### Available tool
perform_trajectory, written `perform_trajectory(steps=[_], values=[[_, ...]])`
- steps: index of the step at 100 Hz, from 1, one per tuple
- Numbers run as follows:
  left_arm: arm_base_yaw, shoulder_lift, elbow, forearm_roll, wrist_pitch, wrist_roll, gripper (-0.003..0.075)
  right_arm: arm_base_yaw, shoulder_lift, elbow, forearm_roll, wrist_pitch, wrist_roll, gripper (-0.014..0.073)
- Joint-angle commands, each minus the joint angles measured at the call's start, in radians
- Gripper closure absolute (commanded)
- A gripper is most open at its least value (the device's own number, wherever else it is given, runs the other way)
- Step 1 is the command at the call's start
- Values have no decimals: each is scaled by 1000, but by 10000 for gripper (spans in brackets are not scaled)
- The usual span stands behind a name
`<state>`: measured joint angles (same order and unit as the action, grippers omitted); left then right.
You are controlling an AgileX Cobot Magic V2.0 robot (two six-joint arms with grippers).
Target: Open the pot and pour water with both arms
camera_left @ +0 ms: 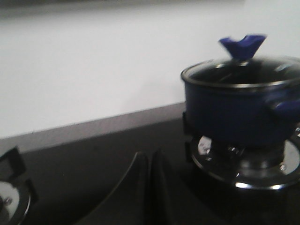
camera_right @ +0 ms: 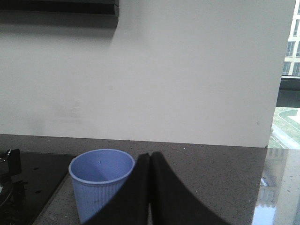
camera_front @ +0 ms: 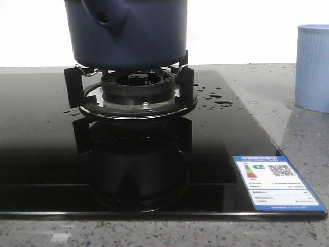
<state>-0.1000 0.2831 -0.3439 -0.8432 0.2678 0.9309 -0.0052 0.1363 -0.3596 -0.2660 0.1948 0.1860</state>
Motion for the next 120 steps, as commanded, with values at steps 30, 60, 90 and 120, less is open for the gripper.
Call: perform_trajectory(steps=[30,60,90,120], values=[[2,-118,192,899,-47,-917,739,-7,9,-24,-12,-69,-3,667],[2,-310,378,843,19,-918,739,-7,9,-24,-12,-69,-3,667],[2,-312,378,843,19,-918,739,-7,9,-24,-12,-69,-3,667],[2,-312,378,843,19,-918,739,-7,9,-24,-12,-69,-3,667]])
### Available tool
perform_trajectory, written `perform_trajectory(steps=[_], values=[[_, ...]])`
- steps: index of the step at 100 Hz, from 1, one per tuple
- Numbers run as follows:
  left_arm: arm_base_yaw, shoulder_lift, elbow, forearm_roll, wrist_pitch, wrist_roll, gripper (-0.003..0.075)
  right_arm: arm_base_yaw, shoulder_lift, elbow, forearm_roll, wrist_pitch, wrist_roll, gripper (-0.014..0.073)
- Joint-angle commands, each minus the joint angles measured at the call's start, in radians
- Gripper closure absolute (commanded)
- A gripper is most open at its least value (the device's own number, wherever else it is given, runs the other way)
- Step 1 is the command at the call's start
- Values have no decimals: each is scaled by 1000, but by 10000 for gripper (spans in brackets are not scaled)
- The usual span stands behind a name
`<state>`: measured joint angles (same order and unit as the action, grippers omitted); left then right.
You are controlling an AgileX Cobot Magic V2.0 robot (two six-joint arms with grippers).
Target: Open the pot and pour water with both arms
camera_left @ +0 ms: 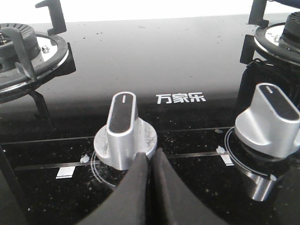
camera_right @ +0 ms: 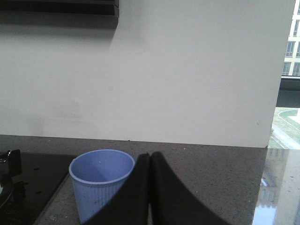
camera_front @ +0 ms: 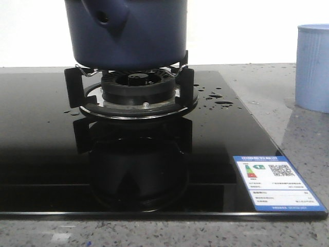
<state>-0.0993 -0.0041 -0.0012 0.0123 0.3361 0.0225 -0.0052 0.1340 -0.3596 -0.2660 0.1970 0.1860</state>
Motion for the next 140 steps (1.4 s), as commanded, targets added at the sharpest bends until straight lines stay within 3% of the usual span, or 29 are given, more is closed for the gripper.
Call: perform_trajectory(steps=[1,51,82,98,110,140], values=[[1,-25,35,-12,-49,-10,739,-7,11,-24,-12,-71,-3,667],[1,-25,35,-12,-49,-10,739,-10,11,-6,27,-19,-3,667],[1,-25,35,-12,-49,-10,739,-10,-62,304,127,-116,-31,667],[1,-25,35,-12,-49,-10,739,-10,-163,398,140,-40,-33,667],[1,-25,35,-12,-49,-10,739,-12,-160,395,147,119,-33,667],[1,-25,35,-12,-49,-10,739,-12,-160,395,143,116,-66,667]])
